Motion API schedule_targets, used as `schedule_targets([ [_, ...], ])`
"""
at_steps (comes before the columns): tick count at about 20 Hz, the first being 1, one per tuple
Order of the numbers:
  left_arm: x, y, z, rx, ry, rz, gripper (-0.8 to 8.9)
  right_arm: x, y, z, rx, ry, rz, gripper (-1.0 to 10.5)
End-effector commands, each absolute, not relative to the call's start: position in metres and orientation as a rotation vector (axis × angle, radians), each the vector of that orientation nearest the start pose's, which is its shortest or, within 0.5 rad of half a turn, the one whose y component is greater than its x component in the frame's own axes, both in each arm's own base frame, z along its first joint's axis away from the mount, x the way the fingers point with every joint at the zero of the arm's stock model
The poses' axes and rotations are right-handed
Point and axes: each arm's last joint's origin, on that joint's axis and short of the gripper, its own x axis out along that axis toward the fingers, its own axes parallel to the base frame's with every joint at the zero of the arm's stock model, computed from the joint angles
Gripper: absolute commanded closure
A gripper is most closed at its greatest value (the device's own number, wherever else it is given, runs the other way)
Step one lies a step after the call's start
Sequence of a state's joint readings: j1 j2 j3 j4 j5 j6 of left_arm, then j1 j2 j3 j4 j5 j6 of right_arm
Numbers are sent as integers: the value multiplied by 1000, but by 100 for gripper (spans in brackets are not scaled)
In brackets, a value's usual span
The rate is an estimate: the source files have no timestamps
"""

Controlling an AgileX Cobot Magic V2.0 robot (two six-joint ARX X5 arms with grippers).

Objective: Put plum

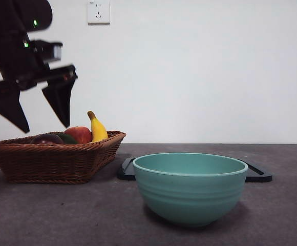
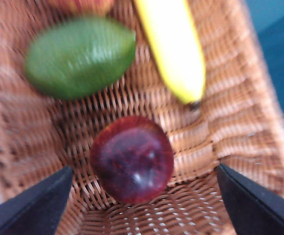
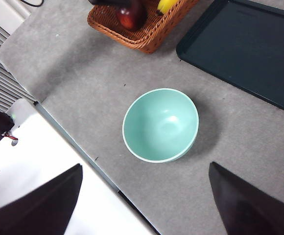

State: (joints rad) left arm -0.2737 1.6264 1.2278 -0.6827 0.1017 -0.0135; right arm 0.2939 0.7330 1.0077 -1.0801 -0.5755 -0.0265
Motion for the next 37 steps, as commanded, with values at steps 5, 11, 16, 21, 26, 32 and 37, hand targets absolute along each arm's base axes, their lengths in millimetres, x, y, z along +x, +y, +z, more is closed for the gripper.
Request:
schedule_targets([
  [5,337,-103,214,97,1121,-336,350,98,47,344,81,782,842,533],
  [11,337,-102,210,112,1141,-315,492,98,47,344,81,782,842,533],
  [16,335,-102,216,108,1123,-319,570,98,47,344,81,782,842,533],
  [21,301,-104,279,35,953,-471,570,99,47,345,79,768,843,533],
  [26,237,-149,325,73,854,-785,570,100,47,346,77,752,844,533],
  [32,211,-211,306,194,891,-993,570,100,47,346,77,753,844,533],
  [37,213,-247,270,285,962,-1061,570,100,47,346,83,756,842,533],
])
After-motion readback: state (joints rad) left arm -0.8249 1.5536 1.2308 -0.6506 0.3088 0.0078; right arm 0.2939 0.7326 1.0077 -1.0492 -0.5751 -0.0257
